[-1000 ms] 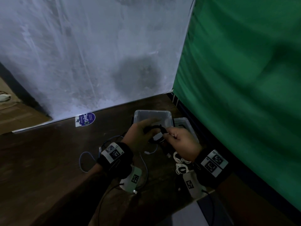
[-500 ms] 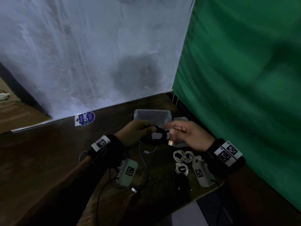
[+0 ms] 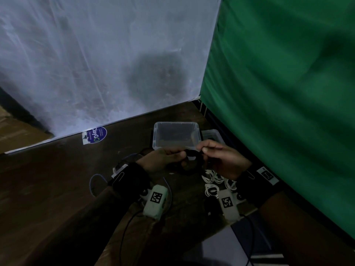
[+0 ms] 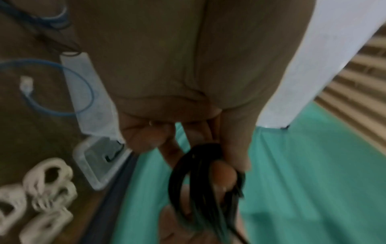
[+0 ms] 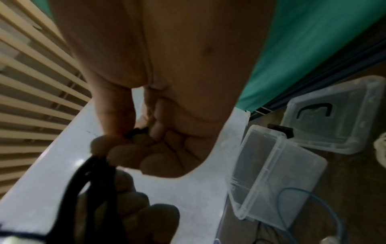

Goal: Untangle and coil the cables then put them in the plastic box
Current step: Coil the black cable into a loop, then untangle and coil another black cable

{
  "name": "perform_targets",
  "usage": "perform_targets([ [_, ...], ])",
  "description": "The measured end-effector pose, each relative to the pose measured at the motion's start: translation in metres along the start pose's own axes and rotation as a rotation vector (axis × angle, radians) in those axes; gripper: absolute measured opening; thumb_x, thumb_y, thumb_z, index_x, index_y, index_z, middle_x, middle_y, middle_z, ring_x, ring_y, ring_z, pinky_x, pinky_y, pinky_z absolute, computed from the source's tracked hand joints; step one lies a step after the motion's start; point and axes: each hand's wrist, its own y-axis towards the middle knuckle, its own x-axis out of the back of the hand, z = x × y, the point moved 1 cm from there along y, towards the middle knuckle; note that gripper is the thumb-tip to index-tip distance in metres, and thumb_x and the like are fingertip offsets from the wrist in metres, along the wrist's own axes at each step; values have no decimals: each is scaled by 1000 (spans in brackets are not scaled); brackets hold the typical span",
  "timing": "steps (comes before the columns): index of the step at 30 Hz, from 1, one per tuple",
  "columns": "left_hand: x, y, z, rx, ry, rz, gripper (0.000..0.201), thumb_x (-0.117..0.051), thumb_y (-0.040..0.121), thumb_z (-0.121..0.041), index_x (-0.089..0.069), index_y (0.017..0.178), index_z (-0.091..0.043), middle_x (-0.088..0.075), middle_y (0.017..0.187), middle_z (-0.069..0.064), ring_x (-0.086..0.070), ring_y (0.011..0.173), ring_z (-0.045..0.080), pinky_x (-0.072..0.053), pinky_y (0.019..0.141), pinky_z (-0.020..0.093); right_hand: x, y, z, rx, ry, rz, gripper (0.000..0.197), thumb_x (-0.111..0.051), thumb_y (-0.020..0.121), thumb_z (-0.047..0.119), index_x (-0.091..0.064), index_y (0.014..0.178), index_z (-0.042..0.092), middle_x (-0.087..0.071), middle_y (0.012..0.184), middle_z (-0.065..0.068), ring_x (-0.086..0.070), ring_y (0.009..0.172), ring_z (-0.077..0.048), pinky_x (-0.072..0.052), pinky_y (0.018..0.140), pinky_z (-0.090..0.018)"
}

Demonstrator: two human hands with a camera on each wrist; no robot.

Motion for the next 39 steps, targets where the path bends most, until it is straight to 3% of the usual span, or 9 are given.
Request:
perform_targets([
  [4,5,17,7,-10,270,-183,20,-67,85,-38,-73,103,-31,-67,101,26,-57,91,33,-42,89,56,5,7,-18,-43,-215,-261,18,-49,100,14,-65,109,13,-69,99,-5,-66,87,-22,-55,76,-35],
  [7,8,29,14,19,374,-329,11,-61,93,-25,-69,99,-31,-71,95,11,-63,85,25,-49,90,52,6,7,-33,-44,-304,-367,13,-62,95,19,-66,107,19,-71,109,-7,-71,97,-24,-58,78,-39],
  [15,-4,64,63,205,549,-204,34,-56,96,-32,-59,128,-19,-64,116,2,-62,105,20,-57,71,32,45,2,-80,-74,-412,-517,14,-74,85,10,-70,98,15,-73,96,-6,-71,86,-16,-56,68,-22],
  [20,22,70,105,371,696,-340,32,-58,94,-14,-61,124,-3,-63,123,17,-62,106,30,-49,82,30,106,-12,-135,-295,-444,-728,17,-76,84,16,-69,98,11,-71,99,-12,-68,91,-28,-58,81,-39],
  [23,68,46,130,525,796,-430,31,-59,91,-13,-62,121,-3,-62,125,17,-60,113,33,-49,96,39,128,-27,-162,-482,-234,-809,12,-61,95,12,-59,104,4,-62,85,-11,-59,73,-20,-56,53,-24],
  [28,118,11,146,677,1187,-560,36,-55,83,-39,-62,112,-18,-52,122,13,-54,109,41,-48,92,43,140,-45,-192,-632,-140,-920,12,-49,100,3,-48,110,9,-56,89,-10,-49,67,-20,-48,43,-19],
  [33,132,12,149,652,1140,-545,52,-61,76,-42,-61,126,-28,-43,137,12,-49,118,41,-44,101,41,138,-38,-213,-642,-27,-911,42,-46,98,-5,-44,140,-1,-56,100,-17,-53,80,-25,-48,83,-33],
  [37,135,30,150,577,1079,-512,62,-67,74,-45,-57,131,-23,-45,141,12,-49,124,36,-42,104,39,132,-36,-206,-639,-214,-847,48,-57,95,3,-45,141,6,-52,134,-18,-52,122,-34,-44,95,-37],
  [39,131,35,144,581,1045,-524,63,-68,78,-39,-53,134,-17,-50,137,10,-51,122,33,-42,104,39,129,-38,-201,-583,-308,-848,47,-60,94,4,-47,139,1,-54,131,-19,-53,120,-34,-42,90,-31],
])
